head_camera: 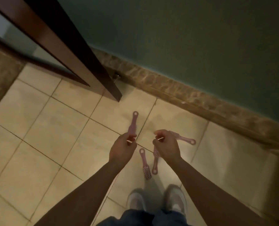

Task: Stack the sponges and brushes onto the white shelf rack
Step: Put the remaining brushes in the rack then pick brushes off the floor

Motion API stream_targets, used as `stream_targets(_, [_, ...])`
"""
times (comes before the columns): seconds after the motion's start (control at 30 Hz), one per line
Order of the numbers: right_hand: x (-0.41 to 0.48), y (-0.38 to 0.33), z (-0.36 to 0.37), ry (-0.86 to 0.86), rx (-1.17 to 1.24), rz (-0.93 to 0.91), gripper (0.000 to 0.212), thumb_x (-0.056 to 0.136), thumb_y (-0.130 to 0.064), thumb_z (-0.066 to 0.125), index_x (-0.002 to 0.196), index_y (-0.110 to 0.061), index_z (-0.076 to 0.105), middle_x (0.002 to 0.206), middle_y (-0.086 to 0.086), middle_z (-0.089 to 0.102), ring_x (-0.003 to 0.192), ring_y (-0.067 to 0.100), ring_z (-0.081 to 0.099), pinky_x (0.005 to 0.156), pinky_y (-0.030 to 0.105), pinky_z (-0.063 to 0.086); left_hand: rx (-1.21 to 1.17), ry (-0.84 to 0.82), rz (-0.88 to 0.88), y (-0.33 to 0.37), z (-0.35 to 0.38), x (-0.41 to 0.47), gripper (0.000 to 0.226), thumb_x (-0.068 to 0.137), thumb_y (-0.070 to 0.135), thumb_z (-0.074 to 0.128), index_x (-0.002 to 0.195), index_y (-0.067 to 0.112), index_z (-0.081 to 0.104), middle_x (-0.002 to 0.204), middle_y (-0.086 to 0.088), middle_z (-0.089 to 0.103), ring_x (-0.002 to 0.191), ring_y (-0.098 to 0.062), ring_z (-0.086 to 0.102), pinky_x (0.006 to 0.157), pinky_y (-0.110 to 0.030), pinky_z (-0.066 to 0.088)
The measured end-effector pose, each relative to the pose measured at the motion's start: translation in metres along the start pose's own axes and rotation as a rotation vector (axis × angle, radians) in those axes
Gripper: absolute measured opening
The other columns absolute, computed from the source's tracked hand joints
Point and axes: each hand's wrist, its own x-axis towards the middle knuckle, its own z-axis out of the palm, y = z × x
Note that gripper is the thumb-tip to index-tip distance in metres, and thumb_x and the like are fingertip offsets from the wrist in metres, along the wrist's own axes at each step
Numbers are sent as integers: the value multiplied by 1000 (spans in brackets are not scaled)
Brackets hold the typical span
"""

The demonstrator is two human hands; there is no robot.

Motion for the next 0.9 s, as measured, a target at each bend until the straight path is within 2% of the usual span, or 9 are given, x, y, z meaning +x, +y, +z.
stream_targets(0.13, [84, 41, 50, -67, -90, -173, 27, 79, -5, 62, 97, -25, 63, 91, -8, 59, 83, 15, 59, 77, 30, 49, 50, 47, 16, -62, 33, 77, 29, 79, 28, 69, 107, 31, 62, 104, 11, 63, 83, -3, 61, 74, -30, 53])
stream_targets(0.23, [134, 62, 80, -111, -268, -338, 32, 81, -6, 63, 108, -24, 64, 107, -5, 57, 99, 15, 57, 87, 29, 49, 82, 99, 28, -90, 54, 118, 43, 71, 34, 76, 110, 30, 56, 108, 9, 55, 86, -5, 56, 71, -25, 47])
stream_targets(0.3, [158, 70, 98, -108, -424, -467, 40, 81, -10, 64, 119, -24, 62, 123, -3, 54, 115, 15, 50, 96, 30, 46, 117, 133, 27, -104, 67, 136, 61, 66, 47, 77, 117, 25, 51, 112, 8, 50, 95, -10, 53, 77, -29, 49])
stream_targets(0.43, [182, 76, 121, -162, -728, -675, 54, 80, -15, 63, 131, -32, 56, 150, -5, 34, 141, 18, 23, 116, 35, 27, 193, 148, 13, -120, 84, 153, 74, 68, 52, 73, 127, 21, 40, 121, 4, 50, 111, -17, 51, 88, -36, 48])
stream_targets(0.53, [185, 82, 131, -212, -809, -745, 57, 82, -16, 60, 135, -33, 54, 158, -3, 25, 149, 20, 5, 120, 40, 8, 150, 169, 15, -124, 86, 156, 66, 71, 46, 71, 124, 23, 38, 109, 5, 61, 99, -19, 60, 81, -38, 51])
stream_targets(0.7, [182, 87, 134, -70, -839, -812, 45, 87, -18, 54, 131, -29, 60, 138, -5, 53, 143, 18, 27, 120, 45, 4, -201, 265, -8, -124, 92, 148, 47, 71, 38, 73, 109, 31, 46, 92, 16, 60, 84, -7, 62, 75, -29, 51])
stream_targets(0.8, [179, 86, 130, 46, -718, -827, 36, 92, -23, 53, 125, -30, 63, 118, -6, 64, 120, 17, 50, 118, 47, 6, -537, 382, 6, -118, 89, 149, 36, 76, 29, 78, 104, 25, 57, 93, 12, 61, 85, -2, 59, 74, -13, 48])
stream_targets(0.87, [174, 83, 128, 91, -588, -843, 28, 94, -29, 53, 120, -31, 64, 108, -9, 67, 103, 13, 58, 110, 42, 27, -661, 374, 11, -111, 84, 151, 33, 82, 28, 74, 111, 15, 63, 98, 4, 66, 89, -8, 61, 79, -17, 49])
stream_targets(0.9, [170, 81, 128, 70, -492, -823, 24, 95, -33, 53, 117, -32, 64, 102, -12, 68, 93, 8, 60, 97, 34, 40, -703, 351, 5, -106, 82, 151, 32, 85, 29, 71, 113, 13, 65, 100, 2, 67, 89, -10, 61, 80, -21, 51])
